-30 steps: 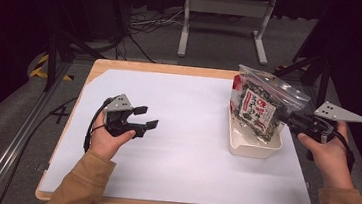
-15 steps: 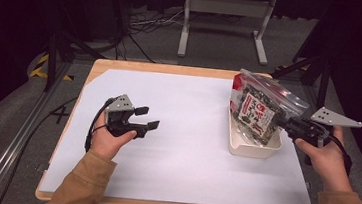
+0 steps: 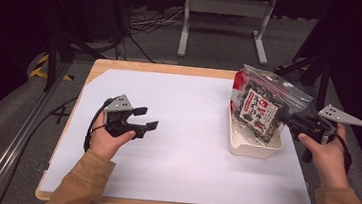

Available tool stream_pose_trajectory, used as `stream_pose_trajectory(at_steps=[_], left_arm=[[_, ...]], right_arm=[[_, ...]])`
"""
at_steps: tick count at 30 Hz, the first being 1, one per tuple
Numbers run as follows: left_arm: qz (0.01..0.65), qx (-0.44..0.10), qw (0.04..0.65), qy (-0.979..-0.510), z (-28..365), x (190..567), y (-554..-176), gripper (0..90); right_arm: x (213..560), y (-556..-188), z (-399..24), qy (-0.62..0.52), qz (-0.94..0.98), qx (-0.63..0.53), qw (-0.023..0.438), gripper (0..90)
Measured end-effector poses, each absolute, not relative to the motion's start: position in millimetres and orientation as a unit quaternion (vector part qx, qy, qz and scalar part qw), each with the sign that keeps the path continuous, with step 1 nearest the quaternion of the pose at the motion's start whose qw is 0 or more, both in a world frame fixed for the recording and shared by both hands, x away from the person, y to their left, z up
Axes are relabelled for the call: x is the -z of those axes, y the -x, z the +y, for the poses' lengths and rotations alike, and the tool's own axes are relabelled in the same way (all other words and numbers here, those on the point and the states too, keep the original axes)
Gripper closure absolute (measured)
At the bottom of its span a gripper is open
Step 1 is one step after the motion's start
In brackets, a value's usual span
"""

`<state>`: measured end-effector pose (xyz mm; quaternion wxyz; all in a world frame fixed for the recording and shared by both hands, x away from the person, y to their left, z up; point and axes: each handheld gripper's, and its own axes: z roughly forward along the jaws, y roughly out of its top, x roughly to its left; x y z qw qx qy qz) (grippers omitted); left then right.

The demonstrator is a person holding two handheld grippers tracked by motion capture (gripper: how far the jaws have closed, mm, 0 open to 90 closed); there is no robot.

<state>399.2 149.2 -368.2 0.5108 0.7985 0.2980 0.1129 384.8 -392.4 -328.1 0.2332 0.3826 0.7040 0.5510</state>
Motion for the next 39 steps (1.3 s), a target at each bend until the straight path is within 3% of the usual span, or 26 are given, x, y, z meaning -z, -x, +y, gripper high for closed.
stream_pose_trajectory(at_steps=[7,14,28,39], left_arm=[[0.294,-0.117,0.513,-0.798,152,366,-391,30.1],[0.289,-0.114,0.52,-0.795,157,362,-385,28.2],[0.276,-0.107,0.528,-0.796,170,363,-362,26.4],[0.269,-0.099,0.527,-0.8,179,372,-341,22.4]], right_arm=[[325,-377,-392,-0.377,0.69,-0.561,0.259,45.1],[325,-366,-394,-0.365,0.697,-0.559,0.262,32.7],[322,-334,-389,-0.35,0.717,-0.54,0.27,30.9],[330,-319,-370,-0.331,0.74,-0.535,0.237,30.5]])
